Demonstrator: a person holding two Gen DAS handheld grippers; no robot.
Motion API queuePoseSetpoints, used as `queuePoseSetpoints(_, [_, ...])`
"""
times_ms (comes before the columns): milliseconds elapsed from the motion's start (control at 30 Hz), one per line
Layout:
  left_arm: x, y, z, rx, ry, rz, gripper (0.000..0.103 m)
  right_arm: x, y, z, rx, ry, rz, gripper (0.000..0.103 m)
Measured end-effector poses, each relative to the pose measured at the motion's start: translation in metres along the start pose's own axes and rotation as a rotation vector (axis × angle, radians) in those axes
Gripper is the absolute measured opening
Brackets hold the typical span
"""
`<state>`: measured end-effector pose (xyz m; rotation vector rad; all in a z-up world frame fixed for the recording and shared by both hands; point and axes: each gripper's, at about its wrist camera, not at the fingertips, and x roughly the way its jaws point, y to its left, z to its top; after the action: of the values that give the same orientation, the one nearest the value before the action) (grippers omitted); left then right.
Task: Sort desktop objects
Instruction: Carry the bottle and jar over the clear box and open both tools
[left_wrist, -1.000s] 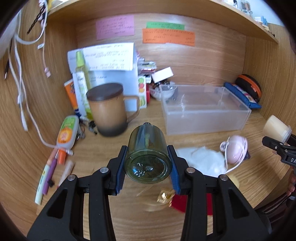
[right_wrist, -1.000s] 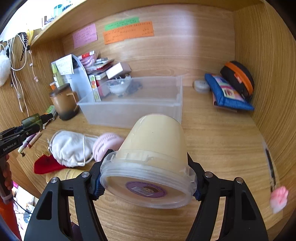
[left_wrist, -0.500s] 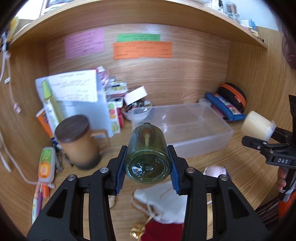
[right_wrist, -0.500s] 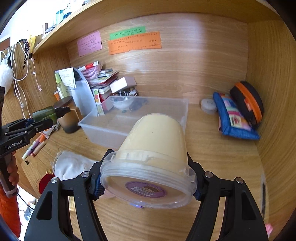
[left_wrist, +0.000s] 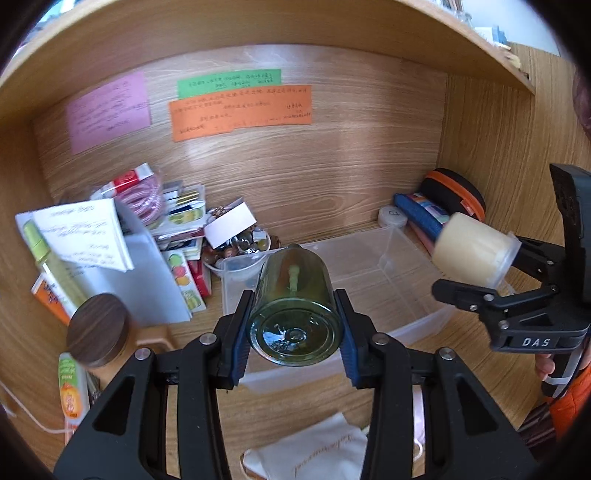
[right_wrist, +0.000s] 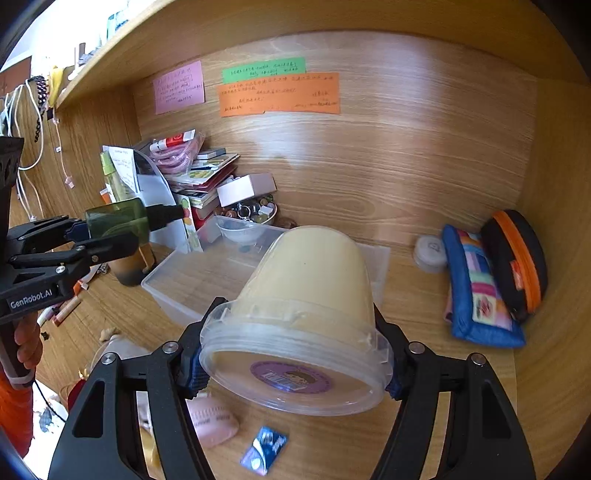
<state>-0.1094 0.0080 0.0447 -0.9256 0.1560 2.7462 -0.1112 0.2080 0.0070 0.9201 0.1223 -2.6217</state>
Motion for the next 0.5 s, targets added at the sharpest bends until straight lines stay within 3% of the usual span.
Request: queuePoseSetpoints(500, [0.073, -0.004, 0.006, 0.011, 0.15, -0.06, 0.041, 0.076, -0.013, 0.012, -0.053, 0.151, 0.01, 0.067])
